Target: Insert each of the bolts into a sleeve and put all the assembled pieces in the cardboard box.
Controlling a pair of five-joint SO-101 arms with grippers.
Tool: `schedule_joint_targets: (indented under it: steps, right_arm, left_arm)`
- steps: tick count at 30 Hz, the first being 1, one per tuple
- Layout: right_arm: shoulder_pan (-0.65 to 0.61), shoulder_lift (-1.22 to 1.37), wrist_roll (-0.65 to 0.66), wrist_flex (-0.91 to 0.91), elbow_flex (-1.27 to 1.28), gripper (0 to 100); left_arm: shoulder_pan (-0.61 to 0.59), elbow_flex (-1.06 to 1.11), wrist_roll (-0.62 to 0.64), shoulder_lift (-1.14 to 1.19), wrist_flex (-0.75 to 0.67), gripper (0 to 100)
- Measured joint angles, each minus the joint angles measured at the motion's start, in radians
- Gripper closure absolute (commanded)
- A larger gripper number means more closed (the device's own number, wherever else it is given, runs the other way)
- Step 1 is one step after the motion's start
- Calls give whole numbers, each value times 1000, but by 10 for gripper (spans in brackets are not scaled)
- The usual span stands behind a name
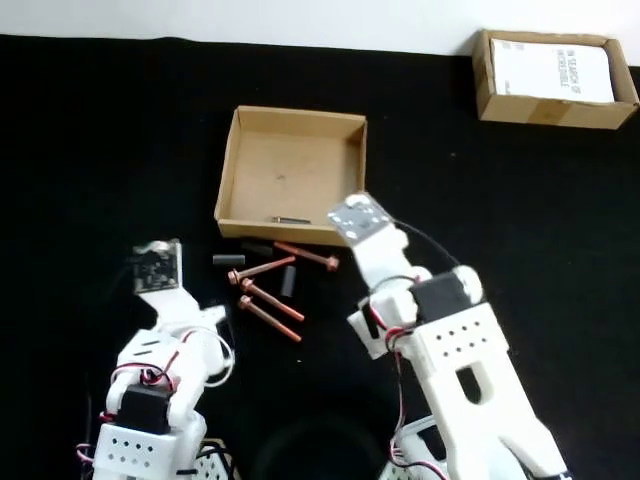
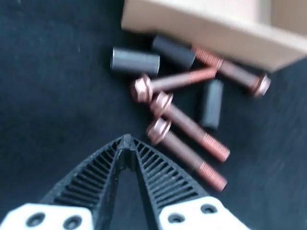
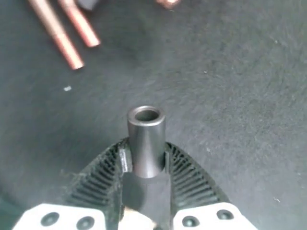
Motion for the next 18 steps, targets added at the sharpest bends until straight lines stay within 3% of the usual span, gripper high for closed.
schedule_joint_targets:
  steps: [10,14,18]
  right_arm:
    - [255,-17,-2,-313,227,991]
    - [296,-18,-2,-428,310,991]
    - [321,-18,-2,-534,390,991]
  left_arm:
    - [5,-270,-224,52,216,990]
    - [9,-431,-239,267,224,990]
    - [89,-671,-198,603,275,991]
